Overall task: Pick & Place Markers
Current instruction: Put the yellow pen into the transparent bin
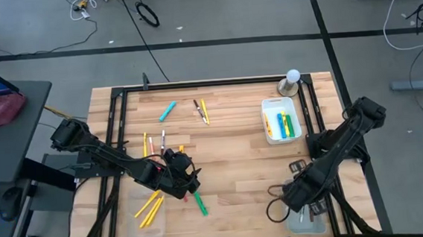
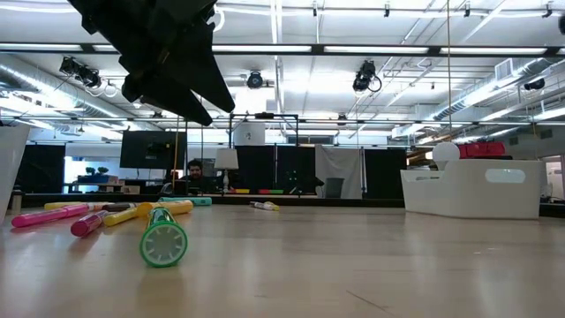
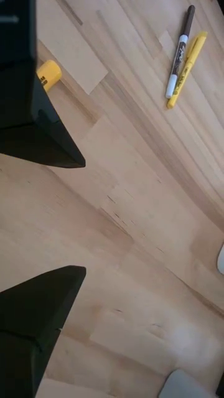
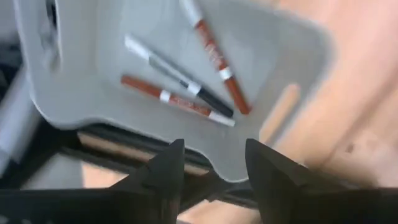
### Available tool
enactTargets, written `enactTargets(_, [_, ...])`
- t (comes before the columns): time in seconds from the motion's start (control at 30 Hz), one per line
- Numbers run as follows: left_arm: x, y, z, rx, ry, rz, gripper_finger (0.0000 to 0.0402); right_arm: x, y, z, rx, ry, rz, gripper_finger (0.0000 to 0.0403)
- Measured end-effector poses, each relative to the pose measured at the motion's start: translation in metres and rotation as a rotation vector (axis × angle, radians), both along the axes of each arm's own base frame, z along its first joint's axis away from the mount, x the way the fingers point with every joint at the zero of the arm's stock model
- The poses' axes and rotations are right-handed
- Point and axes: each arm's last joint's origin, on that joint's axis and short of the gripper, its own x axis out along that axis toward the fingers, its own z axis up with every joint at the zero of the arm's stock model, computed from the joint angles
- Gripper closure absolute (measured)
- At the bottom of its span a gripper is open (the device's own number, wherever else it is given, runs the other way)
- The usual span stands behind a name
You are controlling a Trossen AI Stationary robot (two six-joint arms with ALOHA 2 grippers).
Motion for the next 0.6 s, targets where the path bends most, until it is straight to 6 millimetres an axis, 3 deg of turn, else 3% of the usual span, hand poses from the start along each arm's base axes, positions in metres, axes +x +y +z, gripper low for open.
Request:
enactTargets(0.13, [0.000,0.000,0.000,0.000,-0.001,0.000,0.0126,0.009,0.000,0.026,-0.083,-0.277,-0.191,0.0244])
enactTargets(0.27, [0.000,0.000,0.000,-0.001,-0.002,0.000,0.0126,0.031,0.006,0.033,-0.133,-0.693,-0.260,0.0264])
enactTargets(0.43, [0.000,0.000,0.000,-0.001,-0.003,0.000,0.0126,0.068,0.012,0.018,-0.157,-1.132,-0.194,0.0283])
enactTargets(0.6, [0.000,0.000,0.000,-0.002,-0.005,0.000,0.0126,0.096,-0.010,-0.012,-0.094,-1.423,-0.287,0.0293])
